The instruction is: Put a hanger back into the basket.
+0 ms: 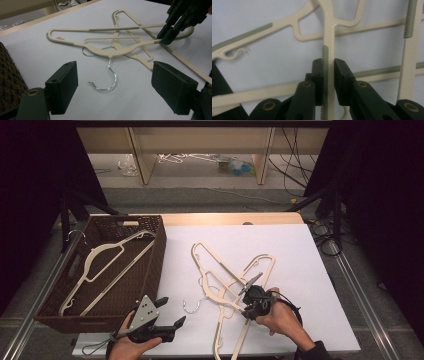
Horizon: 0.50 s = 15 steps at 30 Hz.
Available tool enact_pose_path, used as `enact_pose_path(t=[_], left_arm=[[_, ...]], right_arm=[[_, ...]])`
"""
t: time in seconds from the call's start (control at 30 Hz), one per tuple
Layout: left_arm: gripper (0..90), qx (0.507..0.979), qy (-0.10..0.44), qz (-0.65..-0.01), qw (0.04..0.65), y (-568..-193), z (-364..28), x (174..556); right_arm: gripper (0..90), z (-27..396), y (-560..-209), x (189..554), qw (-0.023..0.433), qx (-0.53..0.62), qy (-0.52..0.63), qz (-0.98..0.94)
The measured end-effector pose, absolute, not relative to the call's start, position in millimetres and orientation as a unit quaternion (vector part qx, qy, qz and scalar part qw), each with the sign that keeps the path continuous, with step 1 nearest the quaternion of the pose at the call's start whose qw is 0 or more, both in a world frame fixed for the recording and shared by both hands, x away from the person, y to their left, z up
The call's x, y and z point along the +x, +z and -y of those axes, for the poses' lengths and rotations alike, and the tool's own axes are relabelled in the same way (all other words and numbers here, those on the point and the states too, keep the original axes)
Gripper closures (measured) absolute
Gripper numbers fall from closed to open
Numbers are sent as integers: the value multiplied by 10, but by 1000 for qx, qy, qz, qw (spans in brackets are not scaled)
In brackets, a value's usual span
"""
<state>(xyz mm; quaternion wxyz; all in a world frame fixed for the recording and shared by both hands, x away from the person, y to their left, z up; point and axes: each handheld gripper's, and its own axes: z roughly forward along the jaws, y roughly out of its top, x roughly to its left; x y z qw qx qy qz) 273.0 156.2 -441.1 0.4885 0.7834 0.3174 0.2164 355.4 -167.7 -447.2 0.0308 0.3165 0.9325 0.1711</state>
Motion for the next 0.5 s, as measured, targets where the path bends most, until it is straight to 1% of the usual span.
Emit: enact_pose_path(t=[0.07,0.1,0.2,0.3,0.43,0.5], left_arm=[[217,786,228,-306,487,-4406,-1557,2779],[218,783,227,-314,487,-4412,-1544,2790],[224,786,238,-311,478,-4408,-1519,2888],[234,797,245,-296,466,-4431,-1474,3000],[238,822,239,-272,439,-4511,-1344,3109],[243,843,243,-242,416,-4532,-1263,3134]], right_arm=[[793,1728,-4415,3532,29,305,168,-937],[793,1744,-4400,3519,29,301,167,-939],[793,1802,-4334,3468,20,283,164,-945],[793,1841,-4267,3411,13,268,162,-950],[792,1882,-4186,3313,8,250,161,-955],[792,1902,-4161,3278,5,242,160,-957]])
